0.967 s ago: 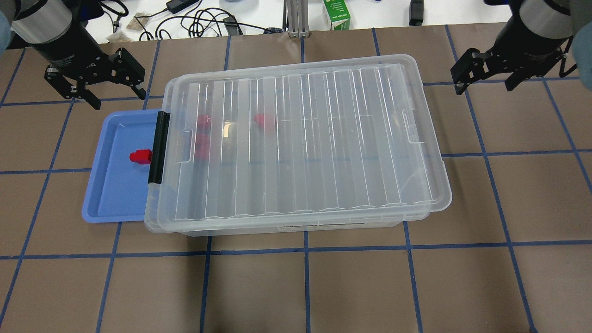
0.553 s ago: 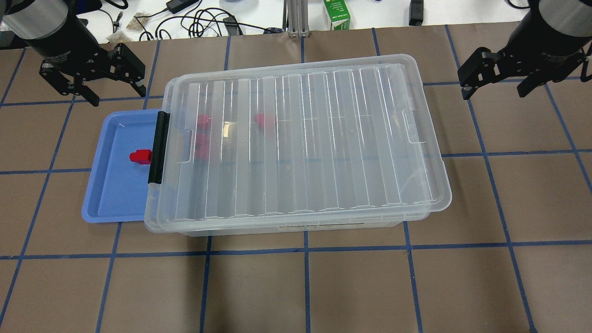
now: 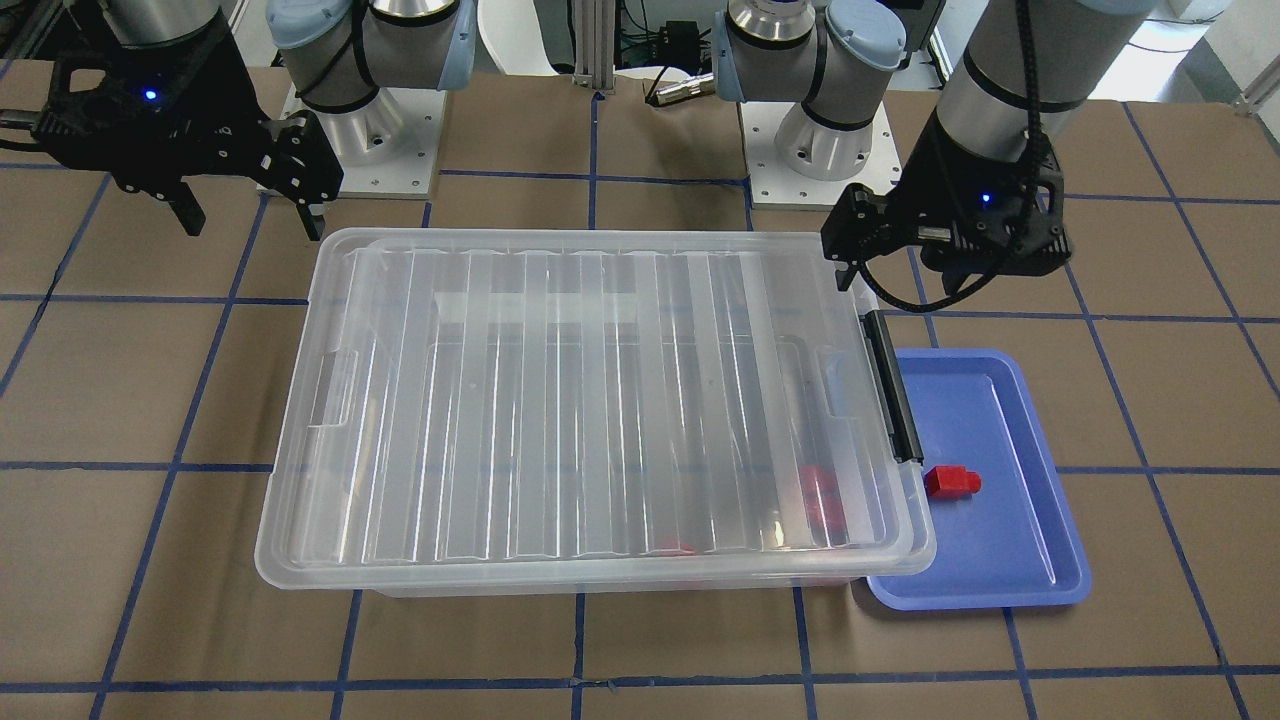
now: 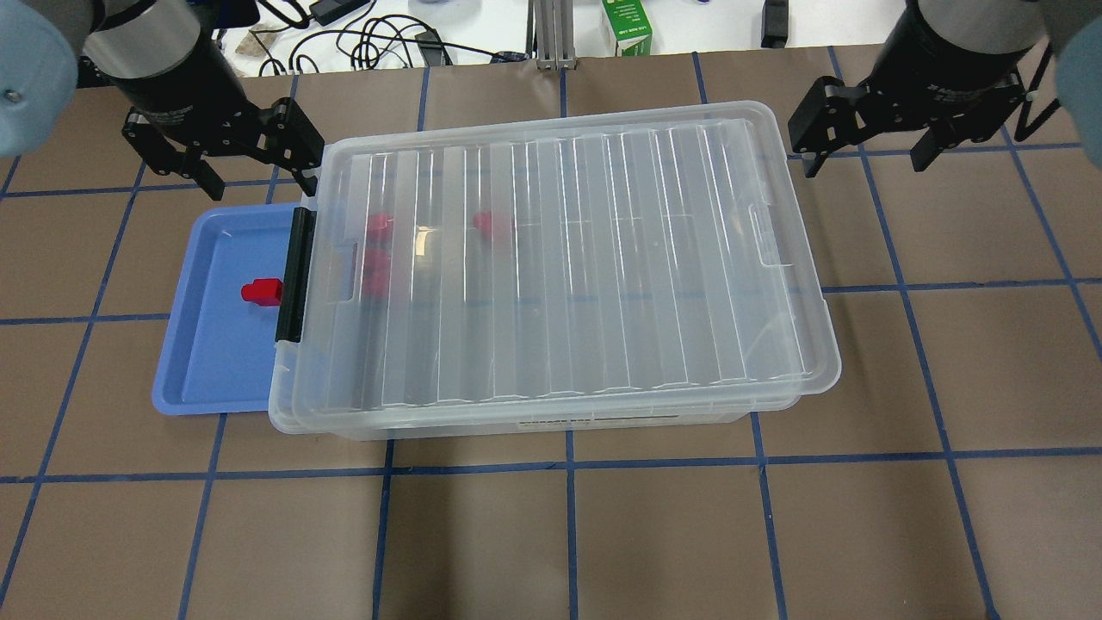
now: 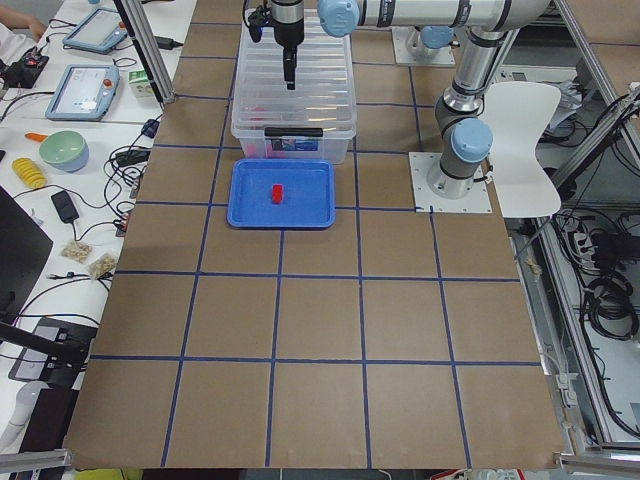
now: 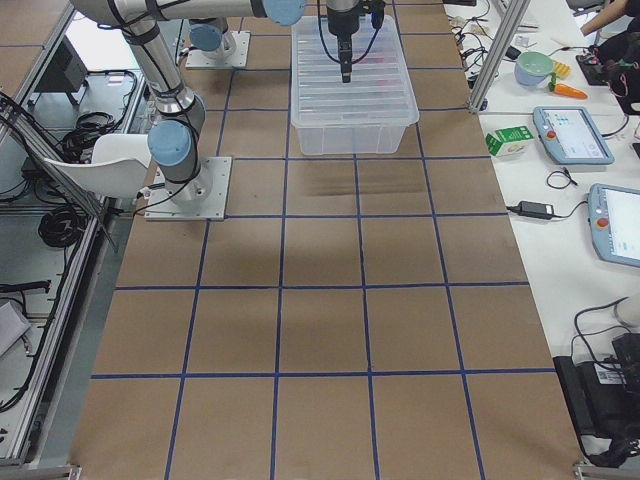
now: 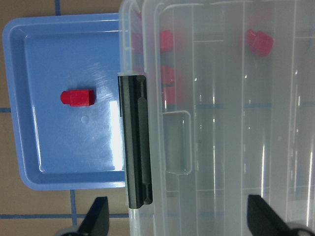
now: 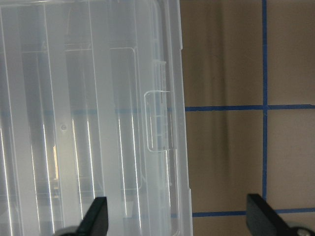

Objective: Place red block in blue tray from box

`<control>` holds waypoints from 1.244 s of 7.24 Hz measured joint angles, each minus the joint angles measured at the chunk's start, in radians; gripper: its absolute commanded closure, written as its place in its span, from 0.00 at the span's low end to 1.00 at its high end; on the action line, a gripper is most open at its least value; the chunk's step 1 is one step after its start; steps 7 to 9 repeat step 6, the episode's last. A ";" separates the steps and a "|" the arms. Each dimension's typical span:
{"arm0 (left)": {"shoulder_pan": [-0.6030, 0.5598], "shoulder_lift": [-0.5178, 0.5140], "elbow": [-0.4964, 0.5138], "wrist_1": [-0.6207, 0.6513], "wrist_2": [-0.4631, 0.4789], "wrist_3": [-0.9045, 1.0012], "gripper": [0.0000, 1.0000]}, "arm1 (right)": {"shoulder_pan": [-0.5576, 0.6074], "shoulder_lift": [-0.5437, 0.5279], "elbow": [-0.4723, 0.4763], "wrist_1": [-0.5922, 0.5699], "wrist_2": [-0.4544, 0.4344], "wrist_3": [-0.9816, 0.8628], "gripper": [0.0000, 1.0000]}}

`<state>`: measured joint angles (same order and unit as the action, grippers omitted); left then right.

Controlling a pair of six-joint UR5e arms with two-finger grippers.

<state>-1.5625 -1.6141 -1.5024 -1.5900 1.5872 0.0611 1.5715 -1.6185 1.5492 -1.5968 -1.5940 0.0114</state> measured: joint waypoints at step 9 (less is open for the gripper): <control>-0.031 0.023 -0.004 -0.022 -0.028 0.008 0.00 | 0.018 0.058 -0.069 0.029 0.040 0.015 0.00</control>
